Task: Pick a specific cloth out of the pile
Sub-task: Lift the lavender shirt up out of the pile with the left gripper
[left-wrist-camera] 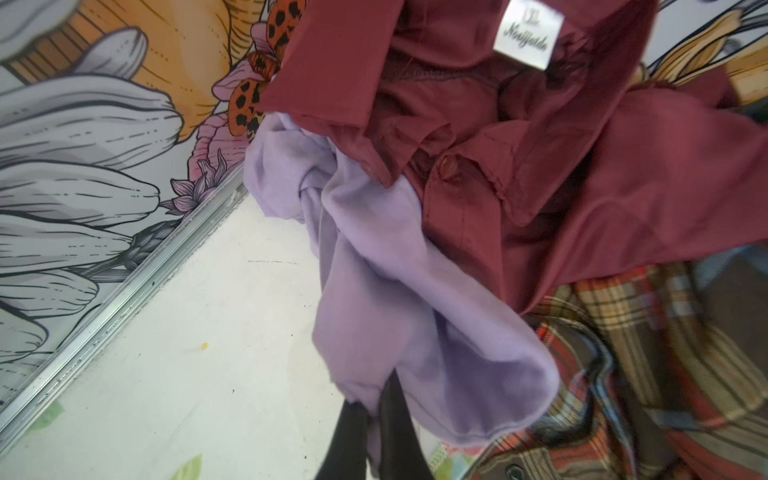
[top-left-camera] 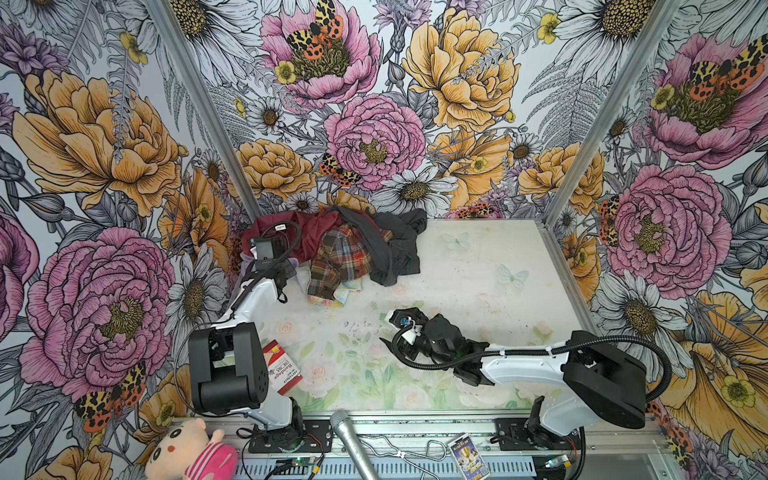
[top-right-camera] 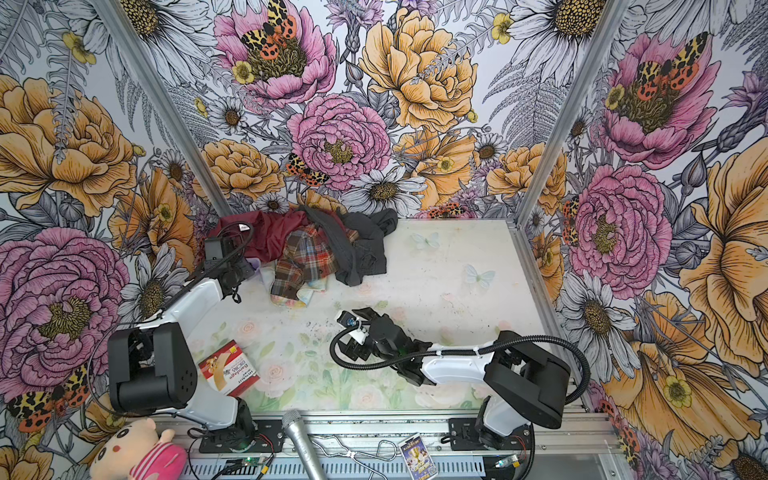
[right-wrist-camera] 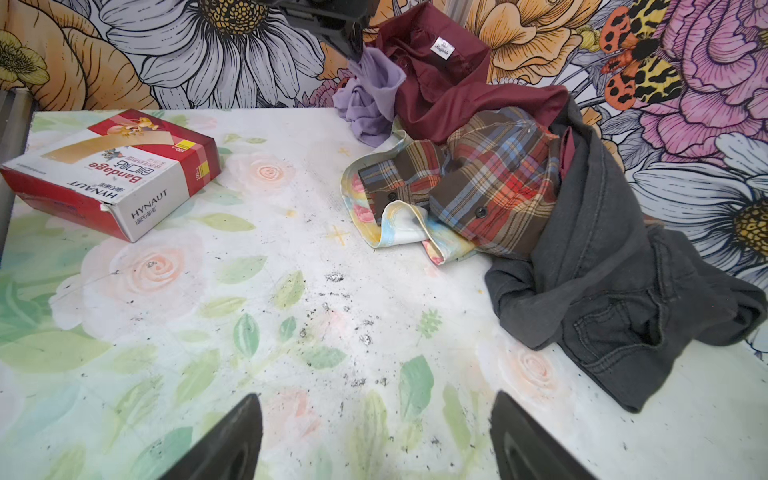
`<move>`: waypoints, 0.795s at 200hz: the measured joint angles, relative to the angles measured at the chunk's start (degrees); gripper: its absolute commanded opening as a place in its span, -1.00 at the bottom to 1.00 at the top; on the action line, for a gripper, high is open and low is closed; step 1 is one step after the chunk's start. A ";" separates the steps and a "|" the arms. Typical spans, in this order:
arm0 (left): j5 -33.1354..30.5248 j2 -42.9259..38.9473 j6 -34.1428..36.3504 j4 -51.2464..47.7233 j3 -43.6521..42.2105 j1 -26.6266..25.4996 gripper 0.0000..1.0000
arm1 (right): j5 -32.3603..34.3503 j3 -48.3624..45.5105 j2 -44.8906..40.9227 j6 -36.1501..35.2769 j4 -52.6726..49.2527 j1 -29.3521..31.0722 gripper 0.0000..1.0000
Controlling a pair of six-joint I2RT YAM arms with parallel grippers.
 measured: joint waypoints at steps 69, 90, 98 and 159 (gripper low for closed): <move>-1.18 -10.62 0.39 -3.87 4.70 -1.68 -1.00 | 0.39 -0.83 0.09 3.39 4.26 -1.70 0.73; -1.14 -11.15 0.66 -4.74 10.49 -2.29 -1.00 | 0.63 -0.76 0.09 5.33 4.66 -2.19 0.73; -1.14 -11.15 0.87 -5.20 13.05 -2.60 -1.00 | 0.79 -0.63 0.09 6.14 4.66 -2.27 0.73; -0.13 -10.56 3.32 -7.58 30.03 -8.13 -1.00 | 1.01 5.57 0.09 8.68 4.15 -2.99 0.74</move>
